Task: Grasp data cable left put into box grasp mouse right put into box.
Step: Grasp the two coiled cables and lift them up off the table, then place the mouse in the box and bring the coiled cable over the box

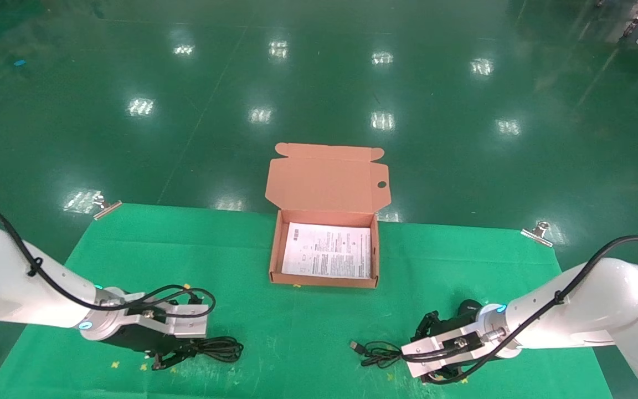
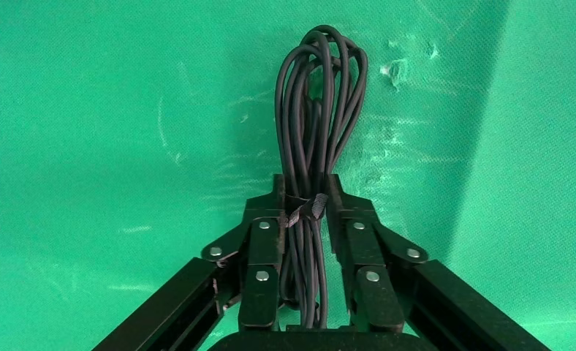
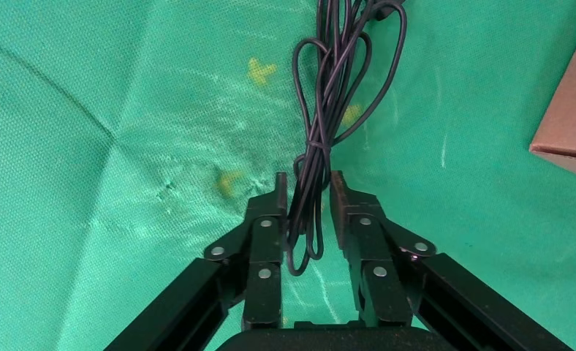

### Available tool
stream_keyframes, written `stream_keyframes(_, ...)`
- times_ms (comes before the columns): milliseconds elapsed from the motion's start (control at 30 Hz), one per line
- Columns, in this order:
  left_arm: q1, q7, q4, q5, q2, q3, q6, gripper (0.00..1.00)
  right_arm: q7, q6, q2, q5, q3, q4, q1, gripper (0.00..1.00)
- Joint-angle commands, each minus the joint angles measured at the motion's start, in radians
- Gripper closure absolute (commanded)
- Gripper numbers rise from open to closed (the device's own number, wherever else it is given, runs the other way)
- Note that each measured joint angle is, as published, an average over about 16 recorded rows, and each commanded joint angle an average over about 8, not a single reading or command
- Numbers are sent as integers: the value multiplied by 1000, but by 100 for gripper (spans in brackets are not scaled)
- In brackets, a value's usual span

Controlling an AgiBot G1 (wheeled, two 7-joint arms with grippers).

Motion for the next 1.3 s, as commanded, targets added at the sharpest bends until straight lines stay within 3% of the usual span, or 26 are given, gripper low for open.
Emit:
stream_keyframes(33, 0, 0, 0, 0, 0, 0, 0, 100, 0, 0, 0, 0, 0, 0, 0, 100)
stream_keyframes(633, -7, 4, -28, -4, -15, -4, 5, 100, 16, -8, 18, 13, 12, 11, 10, 100)
stream_keyframes(833, -59, -16, -190, 4, -99, -22, 17, 100, 140, -15, 135, 64, 85, 159, 66, 100)
stream_keyframes(967, -129, -73, -324, 46, -136, -35, -7, 100, 234, 35, 186, 73, 141, 290, 129, 100)
stream_keyframes(1100, -200, -160, -397, 103, -113, -50, -69, 100, 251, 109, 138, 73, 176, 324, 219, 100)
stream_keyframes(1300, -281, -236, -367, 172, -28, -69, -196, 100, 157, 212, -41, 91, 193, 183, 363, 100)
